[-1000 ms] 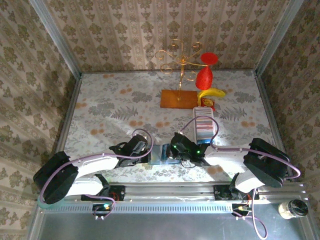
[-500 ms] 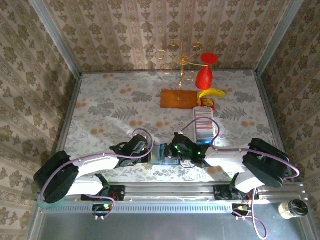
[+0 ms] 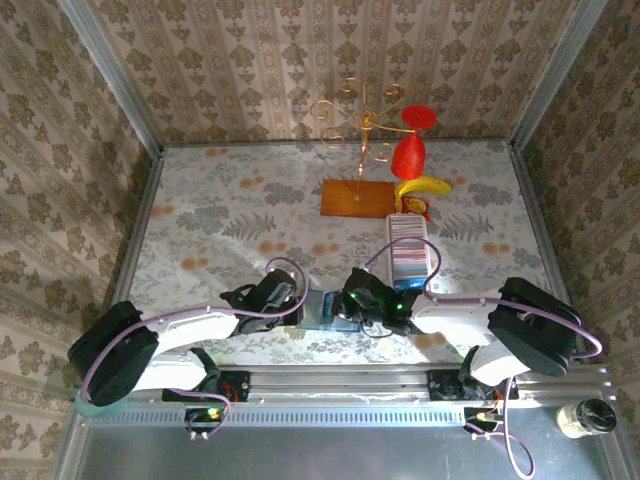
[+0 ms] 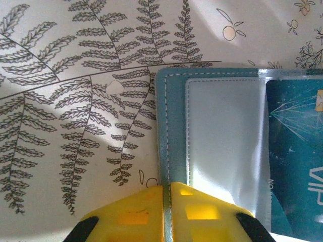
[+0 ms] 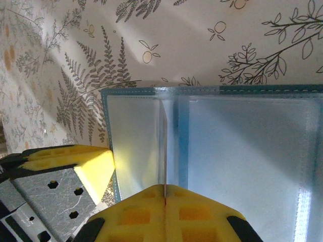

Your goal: Put the credit cards into the card holder

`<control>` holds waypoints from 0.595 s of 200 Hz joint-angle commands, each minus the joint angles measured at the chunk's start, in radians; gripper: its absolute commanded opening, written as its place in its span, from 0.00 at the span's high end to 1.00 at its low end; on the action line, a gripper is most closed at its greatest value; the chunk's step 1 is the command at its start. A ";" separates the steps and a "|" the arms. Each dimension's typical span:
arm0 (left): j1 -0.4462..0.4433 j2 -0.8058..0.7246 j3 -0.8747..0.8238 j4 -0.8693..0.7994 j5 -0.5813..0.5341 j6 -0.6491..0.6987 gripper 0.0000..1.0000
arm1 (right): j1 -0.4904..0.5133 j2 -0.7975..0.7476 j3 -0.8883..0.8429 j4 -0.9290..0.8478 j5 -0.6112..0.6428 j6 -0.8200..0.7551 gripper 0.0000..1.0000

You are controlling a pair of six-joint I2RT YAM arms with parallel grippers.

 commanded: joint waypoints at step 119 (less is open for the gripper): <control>-0.017 0.059 0.015 0.018 -0.005 0.005 0.90 | 0.007 -0.015 -0.046 0.061 -0.017 0.044 1.00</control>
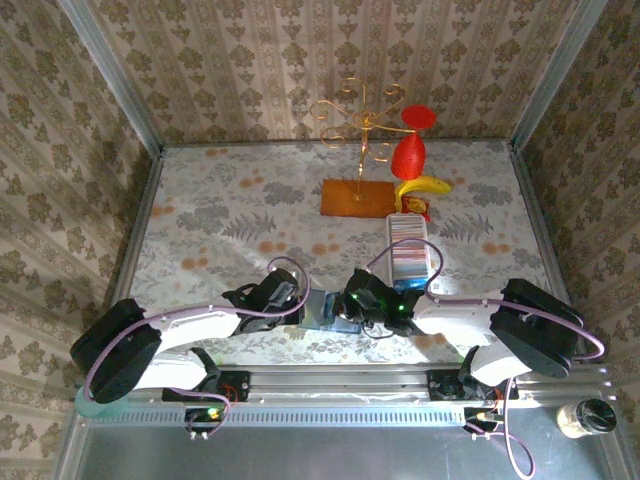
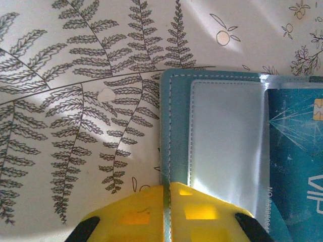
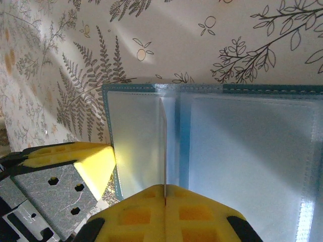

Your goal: Put the credit cards into the card holder

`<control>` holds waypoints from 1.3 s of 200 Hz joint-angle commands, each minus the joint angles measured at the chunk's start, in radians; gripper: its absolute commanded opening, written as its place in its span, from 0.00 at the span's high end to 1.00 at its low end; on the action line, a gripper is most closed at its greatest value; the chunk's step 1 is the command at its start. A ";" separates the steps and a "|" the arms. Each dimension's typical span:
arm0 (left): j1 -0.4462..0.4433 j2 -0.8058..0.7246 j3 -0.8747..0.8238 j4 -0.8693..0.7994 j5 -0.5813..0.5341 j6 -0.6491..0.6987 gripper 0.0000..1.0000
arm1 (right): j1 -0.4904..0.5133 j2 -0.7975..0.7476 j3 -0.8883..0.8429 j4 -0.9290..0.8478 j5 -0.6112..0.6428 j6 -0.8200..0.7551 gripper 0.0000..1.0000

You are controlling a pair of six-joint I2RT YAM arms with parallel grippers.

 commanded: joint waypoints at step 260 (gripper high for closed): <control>-0.021 0.028 -0.004 0.001 -0.005 -0.002 0.91 | 0.015 0.090 0.083 -0.117 -0.008 -0.102 0.82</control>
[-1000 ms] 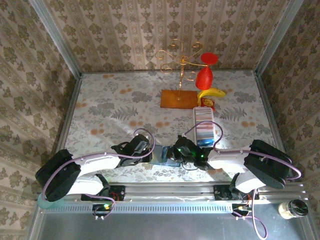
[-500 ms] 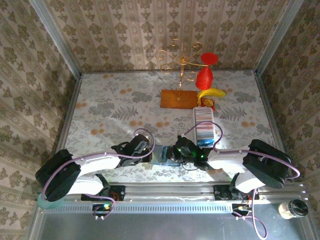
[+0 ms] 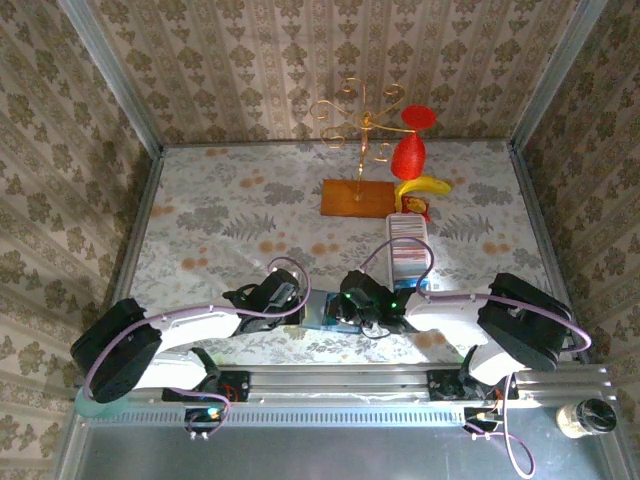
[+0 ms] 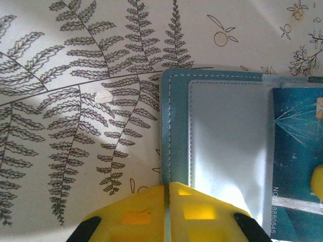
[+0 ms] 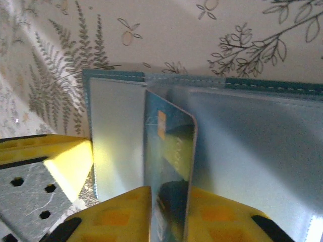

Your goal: Put the credit cards into the card holder

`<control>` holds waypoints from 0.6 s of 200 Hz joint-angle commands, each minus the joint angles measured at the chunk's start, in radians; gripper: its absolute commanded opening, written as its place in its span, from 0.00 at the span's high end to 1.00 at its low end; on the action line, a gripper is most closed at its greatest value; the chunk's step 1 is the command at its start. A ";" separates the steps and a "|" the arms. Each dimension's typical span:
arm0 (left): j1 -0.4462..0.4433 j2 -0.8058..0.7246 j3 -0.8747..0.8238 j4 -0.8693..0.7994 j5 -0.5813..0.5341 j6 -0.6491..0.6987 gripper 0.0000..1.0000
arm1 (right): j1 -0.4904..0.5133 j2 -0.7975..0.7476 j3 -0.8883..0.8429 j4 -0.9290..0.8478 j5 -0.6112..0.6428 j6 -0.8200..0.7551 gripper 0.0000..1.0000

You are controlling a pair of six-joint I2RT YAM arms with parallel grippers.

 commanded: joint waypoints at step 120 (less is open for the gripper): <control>-0.013 -0.056 0.004 -0.034 -0.009 0.010 0.81 | 0.011 -0.012 0.036 -0.145 0.048 -0.042 0.65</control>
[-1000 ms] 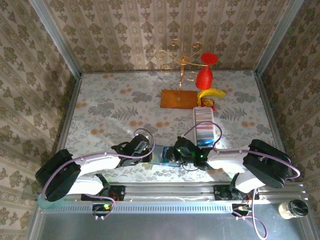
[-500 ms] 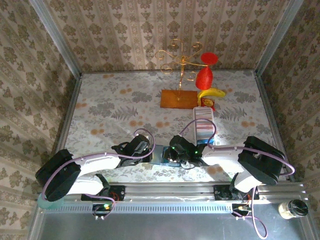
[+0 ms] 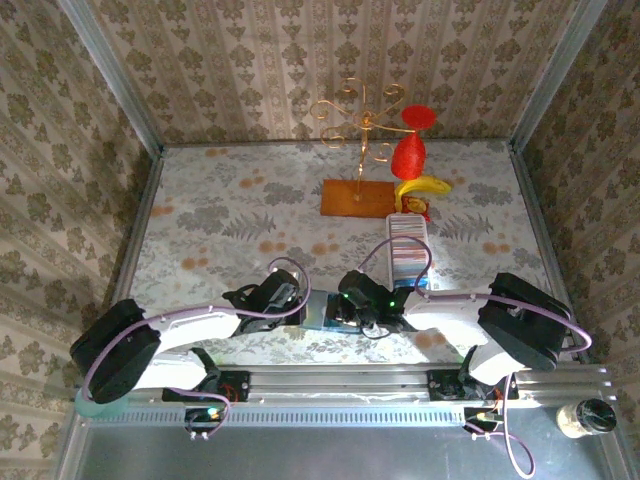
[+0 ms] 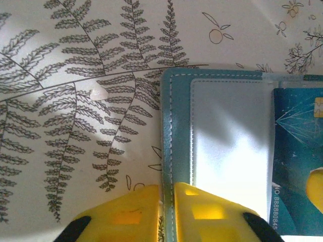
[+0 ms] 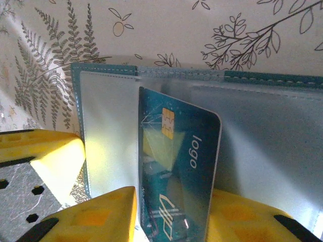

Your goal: Put the credit cards into the card holder

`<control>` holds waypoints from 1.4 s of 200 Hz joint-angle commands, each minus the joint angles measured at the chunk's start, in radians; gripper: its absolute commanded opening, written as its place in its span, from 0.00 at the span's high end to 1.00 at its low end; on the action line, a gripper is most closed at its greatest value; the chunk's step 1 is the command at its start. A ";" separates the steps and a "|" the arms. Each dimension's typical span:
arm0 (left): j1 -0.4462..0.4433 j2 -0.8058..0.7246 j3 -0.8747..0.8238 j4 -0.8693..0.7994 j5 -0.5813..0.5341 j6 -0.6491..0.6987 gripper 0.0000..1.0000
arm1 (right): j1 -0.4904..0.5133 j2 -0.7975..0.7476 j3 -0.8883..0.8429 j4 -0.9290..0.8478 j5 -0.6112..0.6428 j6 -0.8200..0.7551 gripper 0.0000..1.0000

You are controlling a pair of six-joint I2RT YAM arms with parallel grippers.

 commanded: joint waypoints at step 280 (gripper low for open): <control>-0.022 0.082 -0.006 0.114 0.098 0.005 1.00 | 0.026 0.016 0.157 -0.339 0.105 -0.129 0.51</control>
